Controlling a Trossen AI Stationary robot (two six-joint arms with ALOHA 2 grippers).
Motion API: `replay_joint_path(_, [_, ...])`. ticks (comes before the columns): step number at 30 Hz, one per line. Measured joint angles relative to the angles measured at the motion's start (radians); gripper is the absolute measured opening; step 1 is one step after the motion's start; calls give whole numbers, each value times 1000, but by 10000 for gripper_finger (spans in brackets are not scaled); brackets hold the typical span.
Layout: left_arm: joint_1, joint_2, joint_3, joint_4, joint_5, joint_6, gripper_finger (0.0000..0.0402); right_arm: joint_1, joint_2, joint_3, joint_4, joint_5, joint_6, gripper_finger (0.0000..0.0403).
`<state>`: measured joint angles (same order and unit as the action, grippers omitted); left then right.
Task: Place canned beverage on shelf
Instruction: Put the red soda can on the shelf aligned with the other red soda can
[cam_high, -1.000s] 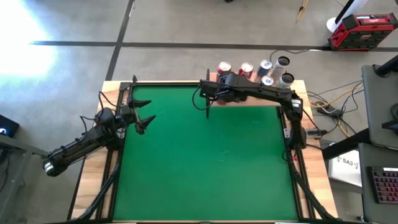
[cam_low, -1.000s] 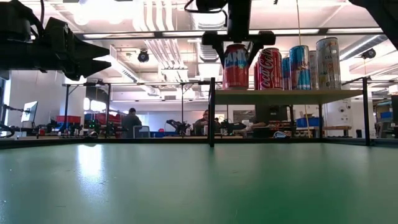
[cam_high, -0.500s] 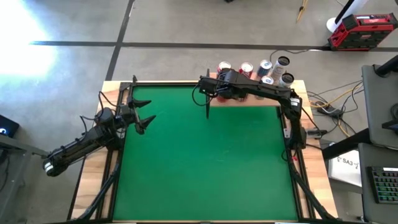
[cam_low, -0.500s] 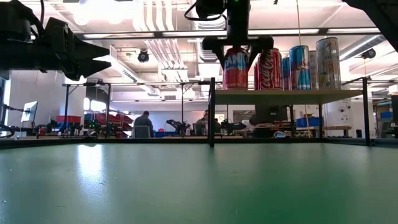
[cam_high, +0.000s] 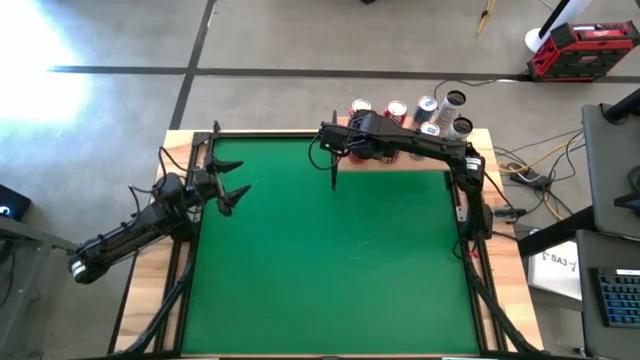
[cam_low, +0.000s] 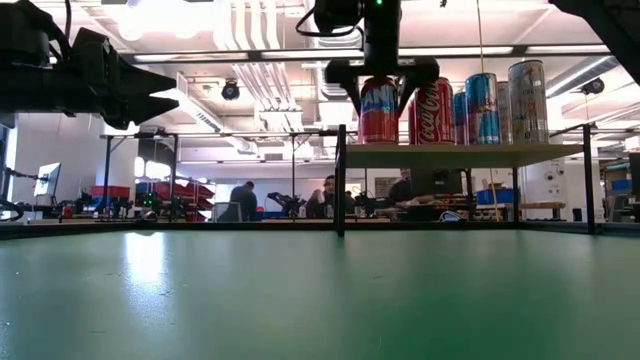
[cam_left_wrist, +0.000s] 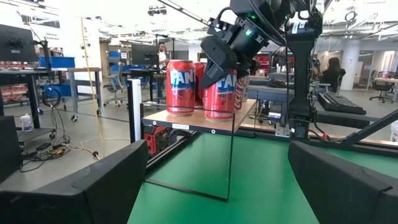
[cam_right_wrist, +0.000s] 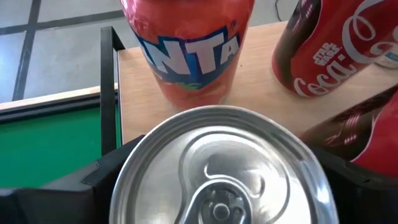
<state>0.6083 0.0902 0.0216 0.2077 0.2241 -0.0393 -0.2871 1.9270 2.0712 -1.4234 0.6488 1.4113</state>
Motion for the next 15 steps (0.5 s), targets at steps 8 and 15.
replay_joint_path(8, [0, 0, 0, 0, 0, 0, 372, 8, 0, 0, -3, 0, 0, 377])
replay_joint_path(15, [0, 0, 0, 0, 0, 0, 372, 54, 0, 0, -22, -62, -1, 382])
